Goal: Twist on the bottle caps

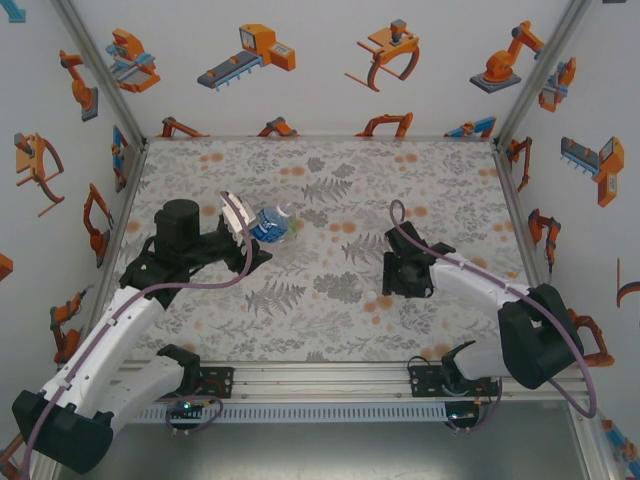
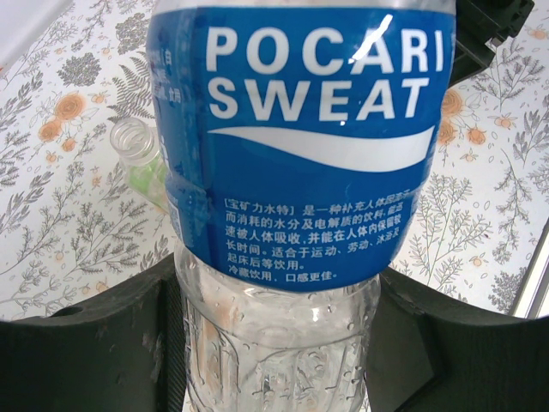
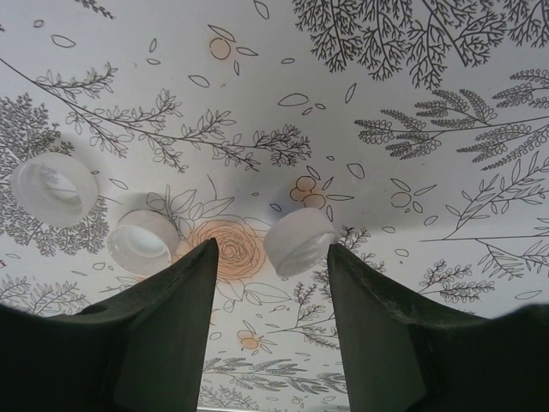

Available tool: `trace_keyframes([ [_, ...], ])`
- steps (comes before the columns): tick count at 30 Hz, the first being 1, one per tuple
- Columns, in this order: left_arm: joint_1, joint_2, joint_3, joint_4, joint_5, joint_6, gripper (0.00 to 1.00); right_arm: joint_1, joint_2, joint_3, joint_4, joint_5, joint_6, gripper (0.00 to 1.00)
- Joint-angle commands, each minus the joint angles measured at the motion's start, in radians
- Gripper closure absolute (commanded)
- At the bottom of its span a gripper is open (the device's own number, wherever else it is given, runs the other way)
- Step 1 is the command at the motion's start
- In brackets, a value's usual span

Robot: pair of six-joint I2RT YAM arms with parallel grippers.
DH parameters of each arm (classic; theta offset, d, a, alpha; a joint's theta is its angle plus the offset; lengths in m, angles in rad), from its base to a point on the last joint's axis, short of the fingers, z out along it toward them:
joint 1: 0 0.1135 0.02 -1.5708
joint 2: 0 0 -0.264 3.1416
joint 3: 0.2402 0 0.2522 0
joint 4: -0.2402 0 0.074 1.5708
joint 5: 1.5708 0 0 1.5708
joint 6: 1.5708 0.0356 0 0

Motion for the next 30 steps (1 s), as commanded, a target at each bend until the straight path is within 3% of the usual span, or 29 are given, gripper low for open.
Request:
trace_keyframes([
  [1,0.004,-0.001,0.013,0.005,0.005,0.015,1.0,-0.006,0.005,-0.02,0.004,0.016,0.013,0.52],
  [6,0.005,-0.001,0.012,0.003,0.003,0.015,1.0,-0.006,0.01,-0.039,0.019,0.018,0.019,0.56],
  [9,0.004,-0.001,0.012,0.003,0.004,0.015,1.0,-0.006,0.007,-0.048,0.026,0.023,0.022,0.64],
  [17,0.003,0.007,0.014,0.003,0.005,0.013,1.0,-0.006,0.009,-0.061,0.053,0.029,0.03,0.74],
  [30,0.003,0.012,0.011,0.002,0.0,0.014,1.0,-0.007,0.084,0.096,0.143,-0.026,-0.013,0.75],
])
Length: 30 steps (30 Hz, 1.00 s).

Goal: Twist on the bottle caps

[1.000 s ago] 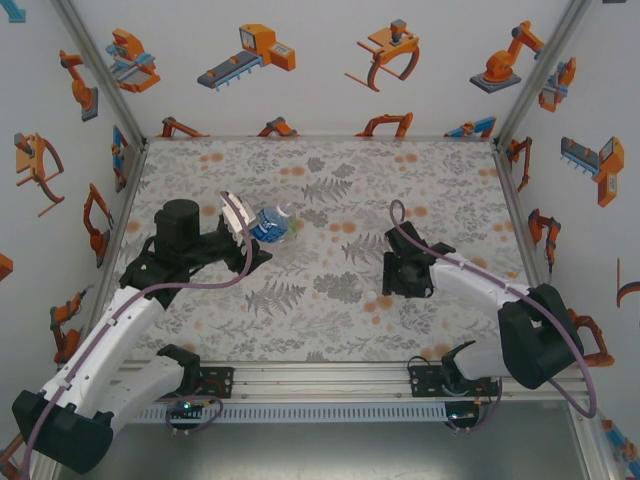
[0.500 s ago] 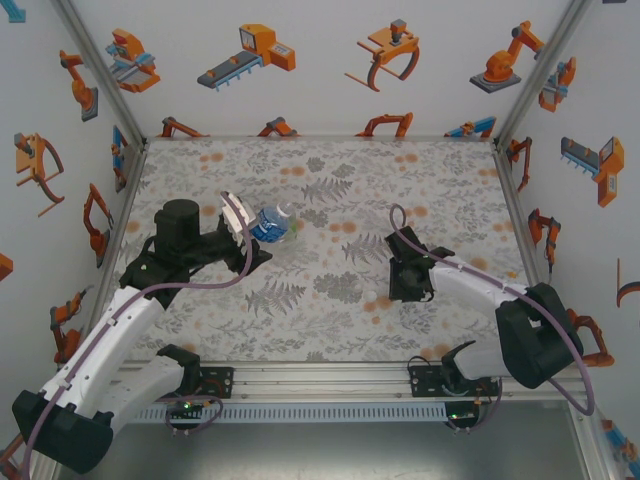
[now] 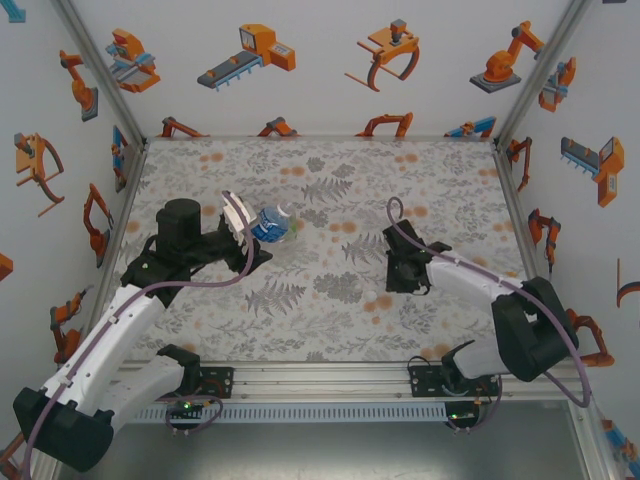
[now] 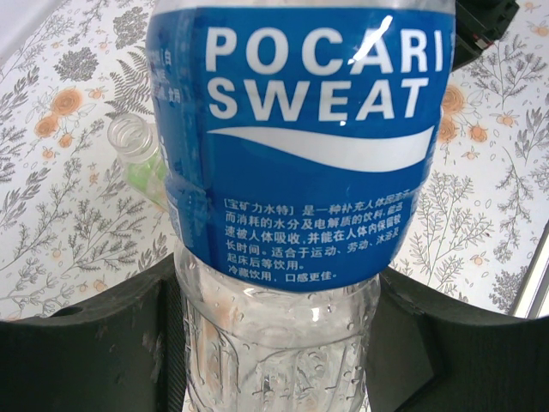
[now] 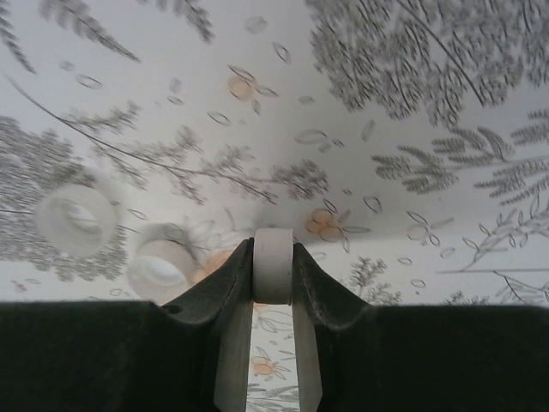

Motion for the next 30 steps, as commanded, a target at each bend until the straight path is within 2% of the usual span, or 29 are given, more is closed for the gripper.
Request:
trace_keyframes([
  [1,0.004,0.0,0.011,0.002,0.003,0.013,1.0,-0.008,0.052,0.093,0.076,-0.04,-0.021,0.75],
  [5,0.003,0.003,0.011,0.003,0.002,0.013,1.0,-0.021,0.133,0.159,0.178,-0.148,-0.002,0.75],
  [9,0.002,0.0,0.009,0.002,-0.005,0.013,1.0,-0.052,0.21,0.169,0.366,-0.317,0.067,0.75],
  [15,-0.005,-0.008,0.005,-0.002,-0.018,0.015,1.0,-0.13,0.299,0.087,0.655,-0.511,0.206,0.75],
  [18,-0.007,-0.005,0.003,-0.002,-0.022,0.016,1.0,-0.175,0.319,0.035,0.715,-0.556,0.242,0.74],
  [24,-0.008,0.004,0.004,-0.002,-0.021,0.016,1.0,-0.259,0.296,-0.055,0.67,-0.558,0.227,0.68],
  [30,-0.009,0.008,0.006,-0.001,-0.023,0.017,1.0,-0.276,0.219,-0.052,0.433,-0.43,0.122,0.63],
])
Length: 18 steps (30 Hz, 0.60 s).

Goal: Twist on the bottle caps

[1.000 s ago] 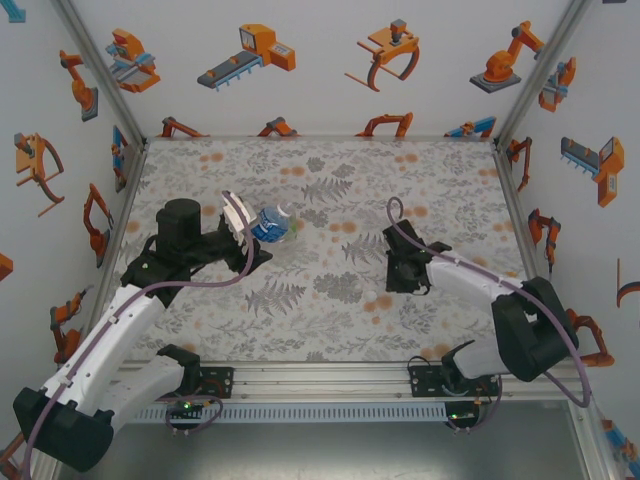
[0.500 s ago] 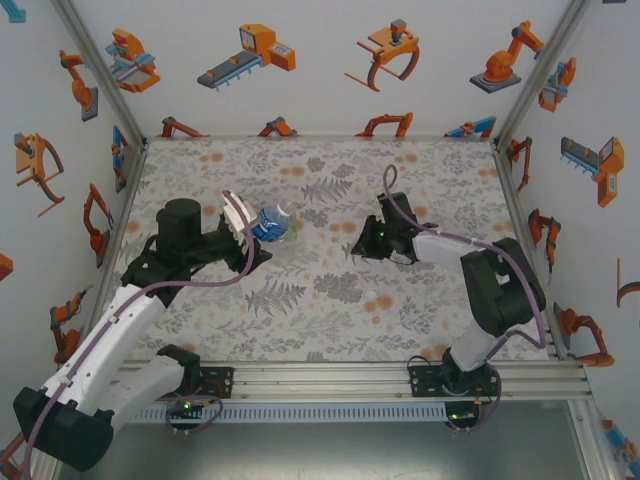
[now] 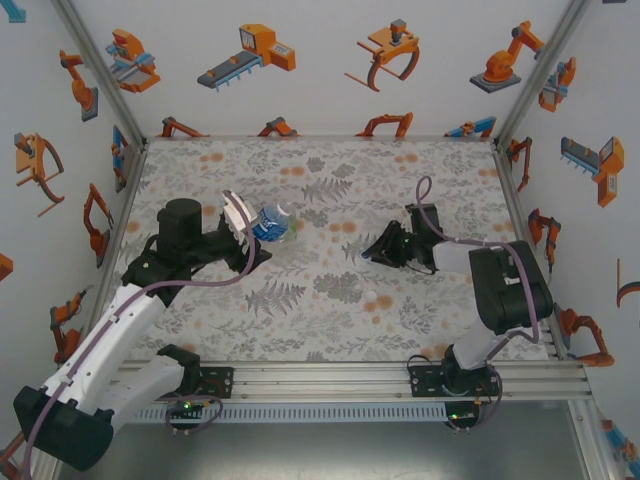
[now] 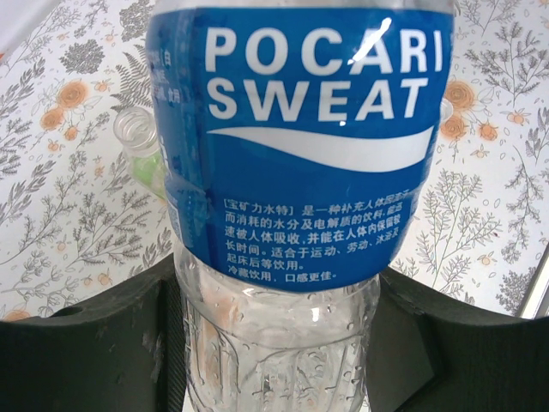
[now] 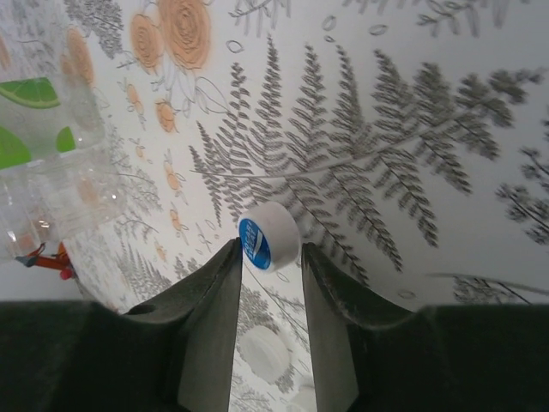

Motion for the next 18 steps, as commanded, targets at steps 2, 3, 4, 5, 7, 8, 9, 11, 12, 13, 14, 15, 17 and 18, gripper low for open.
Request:
trace_keyframes([
  [2,-0.007,0.001,0.007,-0.001,0.001,0.017,1.0,-0.003,-0.046,0.005,-0.238,0.143,-0.101,0.63],
  [3,-0.006,0.001,0.006,0.0,0.001,0.017,1.0,-0.001,-0.055,0.017,-0.267,0.165,-0.115,0.63],
  [4,-0.007,0.001,0.006,-0.001,0.001,0.017,1.0,0.006,-0.062,0.032,-0.295,0.188,-0.131,0.62],
  [5,-0.006,0.0,0.007,-0.001,0.001,0.017,1.0,0.018,-0.069,0.054,-0.328,0.22,-0.151,0.61],
  [7,-0.006,0.001,0.008,-0.001,0.001,0.017,1.0,0.044,-0.069,0.105,-0.389,0.271,-0.184,0.59],
  [8,-0.006,0.0,0.008,-0.002,0.001,0.019,1.0,0.056,-0.066,0.131,-0.418,0.294,-0.197,0.58],
  [9,-0.006,-0.001,0.008,-0.003,0.001,0.019,1.0,0.072,-0.06,0.164,-0.445,0.316,-0.211,0.58],
  [11,-0.007,-0.002,0.009,-0.007,-0.001,0.018,1.0,0.103,-0.048,0.22,-0.496,0.382,-0.237,0.57],
  [12,-0.006,-0.004,0.009,-0.009,-0.001,0.019,1.0,0.124,-0.041,0.248,-0.523,0.425,-0.251,0.56],
  [13,-0.007,-0.006,0.009,-0.008,-0.003,0.02,1.0,0.141,-0.032,0.27,-0.54,0.455,-0.261,0.55],
  [14,-0.007,-0.007,0.009,-0.008,-0.004,0.021,1.0,0.159,-0.022,0.294,-0.552,0.474,-0.274,0.53],
  [15,-0.007,-0.008,0.009,-0.009,-0.006,0.021,1.0,0.174,-0.011,0.313,-0.562,0.487,-0.282,0.52],
  [17,-0.007,-0.011,0.009,-0.009,-0.006,0.023,1.0,0.201,0.017,0.362,-0.59,0.515,-0.293,0.51],
  [18,-0.006,-0.012,0.009,-0.009,-0.006,0.022,1.0,0.212,0.029,0.382,-0.6,0.52,-0.301,0.52],
])
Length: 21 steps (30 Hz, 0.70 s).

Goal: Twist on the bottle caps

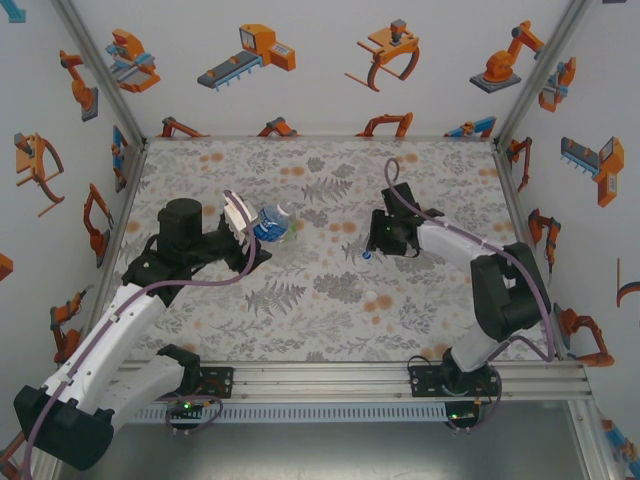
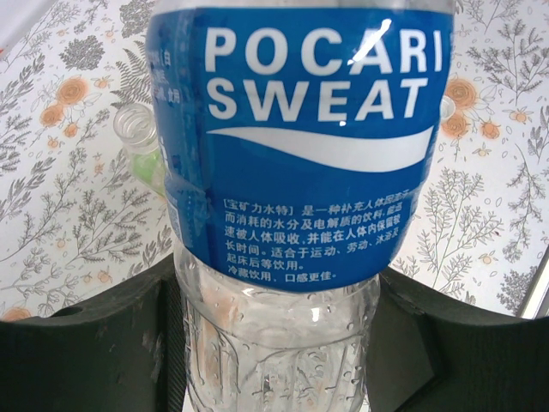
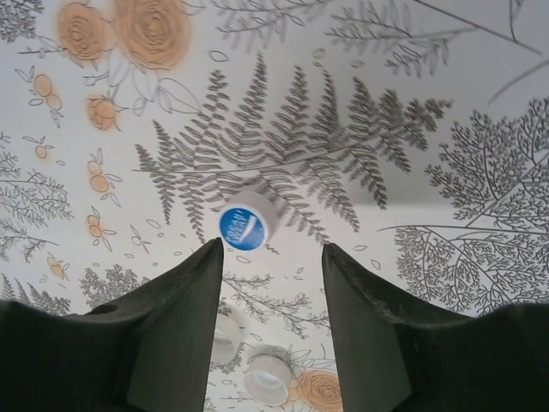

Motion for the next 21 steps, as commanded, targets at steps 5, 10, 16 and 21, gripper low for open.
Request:
trace_keyframes([
  [5,-0.007,-0.017,0.011,-0.008,-0.001,0.022,1.0,0.074,0.11,0.146,-0.15,0.094,-0.061,0.55],
  [10,-0.009,-0.021,0.011,-0.011,-0.002,0.023,1.0,0.102,0.168,0.188,-0.181,0.109,-0.058,0.55],
  [16,-0.009,-0.021,0.012,-0.013,-0.002,0.024,1.0,0.111,0.194,0.195,-0.183,0.11,-0.053,0.55],
  [21,-0.01,-0.021,0.013,-0.015,-0.002,0.023,1.0,0.112,0.2,0.197,-0.175,0.114,-0.052,0.56],
])
